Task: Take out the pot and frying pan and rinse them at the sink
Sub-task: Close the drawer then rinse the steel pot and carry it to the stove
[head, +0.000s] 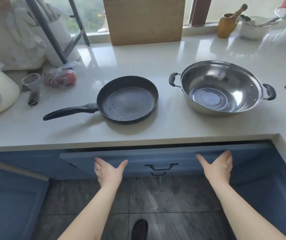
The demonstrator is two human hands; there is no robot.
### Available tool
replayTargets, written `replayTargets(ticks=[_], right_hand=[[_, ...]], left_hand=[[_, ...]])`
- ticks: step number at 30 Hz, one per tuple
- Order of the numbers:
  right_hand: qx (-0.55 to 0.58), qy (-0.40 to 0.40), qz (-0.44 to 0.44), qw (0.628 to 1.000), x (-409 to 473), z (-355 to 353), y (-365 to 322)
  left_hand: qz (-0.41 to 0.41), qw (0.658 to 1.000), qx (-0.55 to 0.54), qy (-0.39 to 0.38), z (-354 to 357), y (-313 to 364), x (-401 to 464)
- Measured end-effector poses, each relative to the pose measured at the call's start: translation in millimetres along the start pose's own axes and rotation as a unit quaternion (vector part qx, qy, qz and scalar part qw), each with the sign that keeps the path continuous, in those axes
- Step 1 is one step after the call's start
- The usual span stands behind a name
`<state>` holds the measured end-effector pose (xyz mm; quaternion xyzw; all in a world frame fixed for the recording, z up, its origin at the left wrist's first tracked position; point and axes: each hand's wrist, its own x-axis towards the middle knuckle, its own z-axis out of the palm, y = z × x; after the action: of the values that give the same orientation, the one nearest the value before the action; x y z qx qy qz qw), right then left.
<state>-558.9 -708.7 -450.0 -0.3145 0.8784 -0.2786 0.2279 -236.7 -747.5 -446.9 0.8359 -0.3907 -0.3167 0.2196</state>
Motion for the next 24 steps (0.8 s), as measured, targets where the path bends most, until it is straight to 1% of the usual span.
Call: replayTargets(ticks=[4,7,11,15,19,21,24], right_hand=[[0.004,-0.023,-0.029,0.999,21,11,-7],[0.003,-0.025,-0.034,0.999,28,13,-7],[0.011,-0.049,-0.044,0.998,35,12,-5],[-0.003,-0.077,-0.062,0.995,34,-3,-1],[0.004,-0.082,-0.072,0.994,13,-29,6],[0.018,-0.082,-0.074,0.994,-3,-44,9],[0.048,-0.072,-0.087,0.992,-28,-75,10]], left_hand=[[0.03,0.999,0.022,-0.024,3,7,25],[0.027,0.999,0.014,-0.036,4,9,34],[0.037,0.998,0.01,-0.05,3,9,41],[0.039,0.997,0.03,-0.063,-7,12,37],[0.101,0.991,0.061,-0.07,-21,16,4],[0.124,0.987,0.043,-0.097,-23,21,-23],[0.192,0.973,0.014,-0.131,-26,37,-72]])
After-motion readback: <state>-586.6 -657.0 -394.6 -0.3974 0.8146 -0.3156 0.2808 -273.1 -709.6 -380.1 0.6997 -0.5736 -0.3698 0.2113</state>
